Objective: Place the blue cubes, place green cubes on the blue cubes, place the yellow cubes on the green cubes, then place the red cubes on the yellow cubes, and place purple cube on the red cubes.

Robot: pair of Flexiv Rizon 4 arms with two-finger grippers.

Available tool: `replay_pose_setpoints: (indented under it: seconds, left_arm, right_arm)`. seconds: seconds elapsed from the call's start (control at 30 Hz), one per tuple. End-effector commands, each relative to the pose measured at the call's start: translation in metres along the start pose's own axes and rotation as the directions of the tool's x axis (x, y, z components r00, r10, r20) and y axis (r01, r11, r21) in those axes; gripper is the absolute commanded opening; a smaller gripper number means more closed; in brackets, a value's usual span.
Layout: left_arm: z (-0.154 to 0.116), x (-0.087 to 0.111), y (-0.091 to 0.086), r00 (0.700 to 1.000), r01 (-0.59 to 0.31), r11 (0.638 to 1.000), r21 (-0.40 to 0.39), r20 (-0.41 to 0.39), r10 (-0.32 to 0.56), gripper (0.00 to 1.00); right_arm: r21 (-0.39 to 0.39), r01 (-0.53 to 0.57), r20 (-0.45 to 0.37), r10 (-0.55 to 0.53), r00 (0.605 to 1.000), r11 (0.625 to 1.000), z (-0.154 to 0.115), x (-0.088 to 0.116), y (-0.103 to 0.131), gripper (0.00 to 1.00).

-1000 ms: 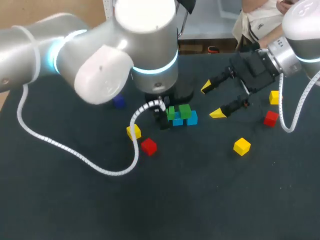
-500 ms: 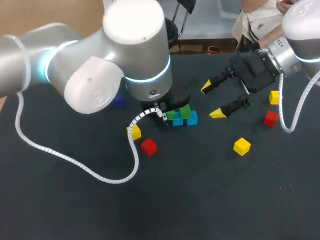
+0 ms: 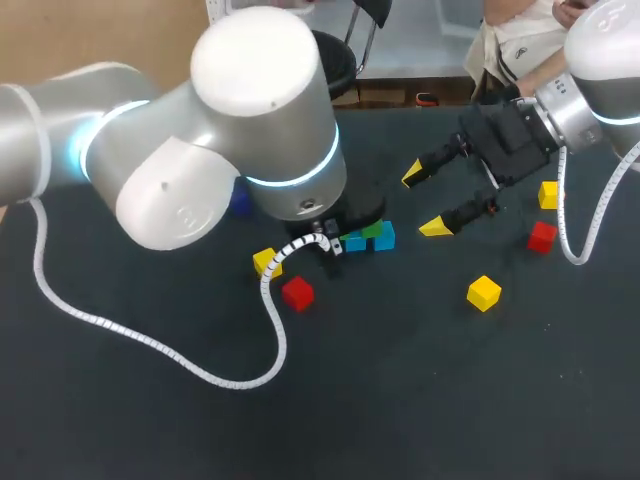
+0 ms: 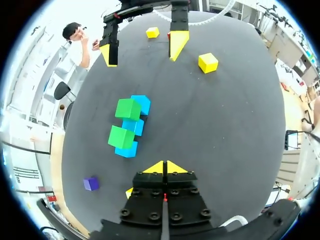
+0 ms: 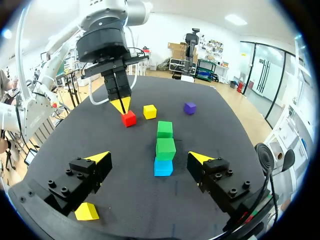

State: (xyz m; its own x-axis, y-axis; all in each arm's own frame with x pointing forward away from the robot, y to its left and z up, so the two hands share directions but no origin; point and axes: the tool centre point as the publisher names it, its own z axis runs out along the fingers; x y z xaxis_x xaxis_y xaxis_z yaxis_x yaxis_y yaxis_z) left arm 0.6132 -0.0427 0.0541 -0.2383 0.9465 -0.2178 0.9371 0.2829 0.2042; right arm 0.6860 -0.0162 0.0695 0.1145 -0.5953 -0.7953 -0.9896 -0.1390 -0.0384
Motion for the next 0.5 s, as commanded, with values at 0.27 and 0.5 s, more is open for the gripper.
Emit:
replay_pose_setpoints:
  seconds: [0.27, 0.5]
  left_arm:
    - [-0.022, 0.008, 0.0, 0.989, -0.041, 0.998, 0.043, 0.143, 0.034, 0.05]
    - [-0.037, 0.023, 0.014, 0.977, -0.088, 0.993, 0.083, 0.204, 0.07, 1.0]
  right_arm:
    - [0.001, 0.001, 0.001, -0.001, 1.0, 1.0, 0.0, 0.0, 0.0, 1.0]
    - [0.001, 0.001, 0.001, -0.001, 1.0, 1.0, 0.0, 0.0, 0.0, 1.0]
